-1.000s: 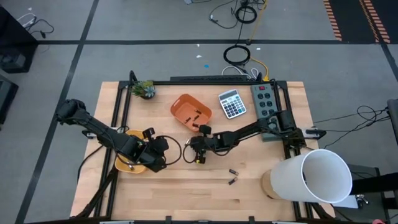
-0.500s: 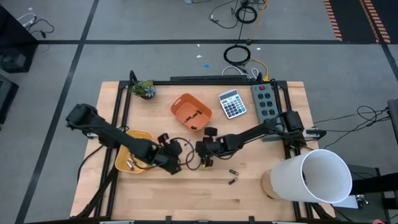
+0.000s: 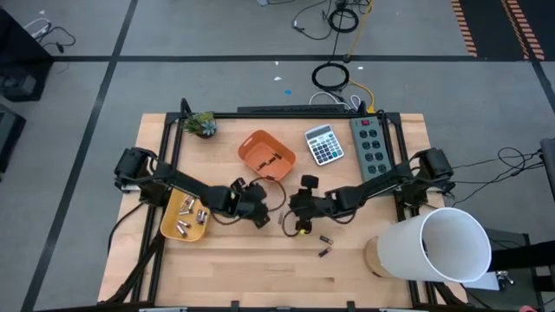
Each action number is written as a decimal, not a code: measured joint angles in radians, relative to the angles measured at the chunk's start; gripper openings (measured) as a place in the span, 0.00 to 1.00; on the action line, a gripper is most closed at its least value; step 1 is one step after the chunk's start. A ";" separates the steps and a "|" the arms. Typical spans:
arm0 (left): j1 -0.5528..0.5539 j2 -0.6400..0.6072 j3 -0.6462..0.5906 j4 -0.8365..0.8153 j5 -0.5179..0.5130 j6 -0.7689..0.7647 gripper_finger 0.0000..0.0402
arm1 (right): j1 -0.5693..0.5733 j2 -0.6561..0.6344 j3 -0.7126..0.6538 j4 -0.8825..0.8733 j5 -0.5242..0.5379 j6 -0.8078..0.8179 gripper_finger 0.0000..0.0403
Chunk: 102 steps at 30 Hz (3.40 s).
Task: Sort batteries
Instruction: Put the silver battery into the yellow bin
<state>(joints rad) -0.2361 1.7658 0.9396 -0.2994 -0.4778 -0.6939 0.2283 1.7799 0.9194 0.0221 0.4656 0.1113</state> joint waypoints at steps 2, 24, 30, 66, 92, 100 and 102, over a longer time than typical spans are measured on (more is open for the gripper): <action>0.025 0.000 0.000 0.003 -0.002 -0.001 0.58 | -0.005 -0.037 -0.035 0.034 0.000 0.000 0.28; 0.041 0.025 0.021 -0.083 0.218 0.151 0.06 | -0.011 -0.065 -0.068 0.080 -0.040 -0.019 0.28; -0.016 -0.181 0.083 -0.349 0.205 0.087 0.06 | -0.010 0.015 -0.068 0.185 -0.187 -0.099 0.28; -0.259 -0.267 0.061 -0.530 0.055 -0.258 0.44 | -0.006 0.018 -0.066 0.108 -0.261 -0.397 0.28; -0.245 -0.148 0.059 -0.395 0.050 -0.134 0.44 | -0.146 0.223 0.191 -0.074 -0.613 -0.626 0.26; -0.246 -0.148 0.059 -0.334 -0.081 -0.009 0.44 | -0.148 0.226 0.190 -0.093 -0.614 -0.531 0.04; -0.252 -0.148 0.059 -0.284 -0.126 0.127 0.44 | -0.153 0.221 0.189 -0.077 -0.631 -0.485 0.03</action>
<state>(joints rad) -0.4882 1.6180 0.9989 -0.5837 -0.6042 -0.5670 0.0758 2.0005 1.1082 -0.0552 -0.1653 -0.3738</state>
